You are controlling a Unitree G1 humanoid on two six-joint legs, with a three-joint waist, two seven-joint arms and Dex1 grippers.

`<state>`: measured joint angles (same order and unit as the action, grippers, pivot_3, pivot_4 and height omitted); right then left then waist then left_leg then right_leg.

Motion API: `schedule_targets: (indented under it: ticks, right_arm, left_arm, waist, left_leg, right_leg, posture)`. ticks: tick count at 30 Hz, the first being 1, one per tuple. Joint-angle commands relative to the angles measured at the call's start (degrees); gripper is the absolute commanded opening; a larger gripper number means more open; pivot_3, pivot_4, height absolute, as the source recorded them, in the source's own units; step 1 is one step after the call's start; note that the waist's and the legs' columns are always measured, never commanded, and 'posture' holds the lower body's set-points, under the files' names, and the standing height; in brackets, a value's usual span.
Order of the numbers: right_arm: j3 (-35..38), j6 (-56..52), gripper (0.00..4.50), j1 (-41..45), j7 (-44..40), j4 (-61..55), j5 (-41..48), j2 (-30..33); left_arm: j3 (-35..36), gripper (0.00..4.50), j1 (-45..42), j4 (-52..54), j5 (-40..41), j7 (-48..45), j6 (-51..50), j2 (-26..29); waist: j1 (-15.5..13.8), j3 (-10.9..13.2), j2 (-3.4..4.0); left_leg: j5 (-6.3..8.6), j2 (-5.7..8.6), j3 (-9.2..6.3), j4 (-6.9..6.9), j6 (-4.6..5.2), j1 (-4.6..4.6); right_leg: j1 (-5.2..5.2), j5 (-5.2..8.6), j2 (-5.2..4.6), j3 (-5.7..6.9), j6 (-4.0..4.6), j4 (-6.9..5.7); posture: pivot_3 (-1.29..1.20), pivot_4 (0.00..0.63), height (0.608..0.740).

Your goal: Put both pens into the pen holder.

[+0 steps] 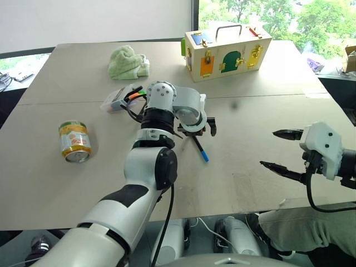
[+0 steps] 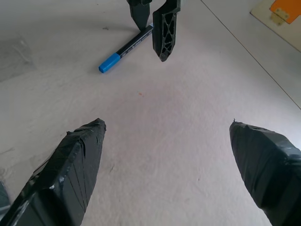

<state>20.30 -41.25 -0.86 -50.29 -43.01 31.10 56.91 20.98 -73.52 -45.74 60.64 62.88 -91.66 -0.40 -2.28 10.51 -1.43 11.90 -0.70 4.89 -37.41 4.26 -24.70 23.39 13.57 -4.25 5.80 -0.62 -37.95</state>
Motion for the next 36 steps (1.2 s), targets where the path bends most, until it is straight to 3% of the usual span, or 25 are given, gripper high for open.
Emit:
schedule_targets:
  ticks: [1, 7, 10, 11, 15, 19, 21, 24, 27, 29, 32, 36]
  right_arm:
    - [3.11, -0.68, 4.50, -0.07, 1.46, -2.84, 1.09, 0.15]
    - [3.14, -1.32, 4.50, -0.01, 2.50, -3.42, 1.73, 0.34]
    - [1.97, -0.91, 4.50, 1.29, 2.65, -2.48, 1.76, 0.59]
    - [1.49, -0.75, 4.50, 1.88, 2.60, -2.07, 1.78, 0.65]
    - [-0.91, -0.37, 4.50, 4.59, 2.43, -0.57, 1.41, 0.68]
    - [-1.73, -0.11, 4.50, 6.45, 2.18, 0.45, 1.58, 0.58]
    - [-2.26, 0.35, 4.50, 7.25, 2.42, 0.95, 1.35, 0.19]
    - [-3.84, 1.11, 4.50, 10.75, 4.96, 1.96, 1.09, -2.19]
    - [-4.32, 1.54, 4.50, 14.90, 7.47, 2.89, 2.85, -6.12]
    - [-4.64, 1.71, 4.50, 16.24, 7.97, 2.83, 2.64, -6.80]
    - [-5.85, 3.36, 4.50, 20.17, 10.10, 2.41, 3.54, -10.09]
    - [-8.30, 4.05, 4.50, 23.41, 11.08, 2.18, 4.10, -13.05]
  left_arm:
    - [-2.58, 3.87, 4.61, -3.32, -1.99, 0.56, -0.84, -0.67]
    - [-1.99, 1.60, 7.46, 0.08, -2.15, 1.50, -0.84, -0.59]
    - [-0.05, 0.26, 8.28, 1.16, -1.26, 2.57, -0.84, -0.79]
    - [0.61, 0.05, 8.55, 1.39, -0.82, 2.98, -0.84, -0.76]
    - [-5.23, 0.05, 11.27, 11.02, 4.50, -0.80, -0.84, 2.55]
    - [-17.32, 0.05, 13.62, 38.20, 4.72, -22.75, -0.11, 16.66]
    - [-23.86, 0.05, 15.63, 49.66, -2.10, -35.38, 9.43, 25.24]
    - [-27.40, 0.05, 21.85, 61.06, -15.51, -58.83, 36.88, 34.58]
    - [-27.27, 0.05, 25.63, 63.22, -26.60, -70.34, 54.65, 39.68]
    - [-29.38, 0.05, 26.56, 61.71, -35.75, -72.43, 62.24, 42.25]
    - [-31.05, 0.05, 30.08, 56.27, -52.08, -74.27, 82.39, 46.98]
    - [-29.88, 0.05, 35.13, 50.27, -57.81, -79.69, 96.09, 48.22]
  waist:
    - [0.00, -0.07, 0.01]
    - [-0.02, -0.64, 0.02]
    - [-0.08, -0.73, 0.04]
    - [-0.10, -0.74, 0.03]
    - [-0.12, -0.77, 0.03]
    - [0.46, -0.52, -0.06]
    - [1.17, -0.36, -0.12]
    - [1.43, -0.44, 0.01]
    - [1.31, -0.43, 0.01]
    - [1.13, -0.42, 0.02]
    - [1.11, -0.42, 0.03]
    - [1.43, -0.43, 0.07]
  left_leg:
    - [0.00, 0.00, 0.00, 0.00, -0.01, 0.00]
    - [0.13, 0.00, 0.01, 0.01, -0.22, 0.11]
    - [0.14, 0.01, 0.03, 0.00, -0.23, 0.12]
    - [0.14, 0.01, 0.03, 0.00, -0.23, 0.12]
    - [0.14, 0.01, 0.02, -0.01, -0.23, 0.12]
    - [0.13, 0.00, 0.02, 0.00, -0.26, 0.04]
    - [0.10, -0.07, 0.06, 0.02, -0.31, -0.08]
    - [0.10, -0.08, 0.14, 0.12, -0.33, -0.02]
    - [0.10, -0.05, 0.19, 0.17, -0.33, -0.03]
    - [0.10, -0.05, 0.15, 0.16, -0.33, -0.06]
    - [0.11, -0.04, 0.16, 0.16, -0.29, -0.08]
    - [0.09, -0.05, 0.20, 0.23, -0.20, -0.04]
  right_leg:
    - [0.00, 0.00, 0.00, 0.00, 0.00, 0.00]
    - [-0.07, 0.00, -0.01, -0.06, 0.00, 0.02]
    - [-0.07, 0.00, -0.02, -0.08, 0.00, 0.02]
    - [-0.08, 0.00, -0.02, -0.08, 0.00, 0.02]
    - [-0.09, 0.00, -0.03, -0.07, 0.00, 0.03]
    - [0.00, -0.06, -0.01, -0.08, 0.11, -0.04]
    - [0.16, -0.15, 0.05, -0.11, 0.26, -0.06]
    - [0.14, -0.15, 0.04, -0.16, 0.31, 0.01]
    - [0.15, -0.15, -0.07, -0.15, 0.34, 0.09]
    - [0.15, -0.15, -0.09, -0.10, 0.35, 0.11]
    - [0.16, -0.09, -0.09, -0.10, 0.45, 0.15]
    - [0.18, -0.14, -0.10, -0.12, 0.35, 0.13]
  posture:
    - [0.00, 0.150, 0.740]
    - [0.00, 0.150, 0.740]
    - [0.00, 0.150, 0.740]
    - [0.00, 0.150, 0.740]
    - [0.00, 0.150, 0.740]
    - [0.00, 0.150, 0.740]
    - [0.00, 0.150, 0.740]
    - [0.00, 0.150, 0.740]
    - [0.00, 0.150, 0.740]
    - [0.00, 0.150, 0.740]
    - [0.00, 0.150, 0.740]
    - [0.00, 0.150, 0.740]
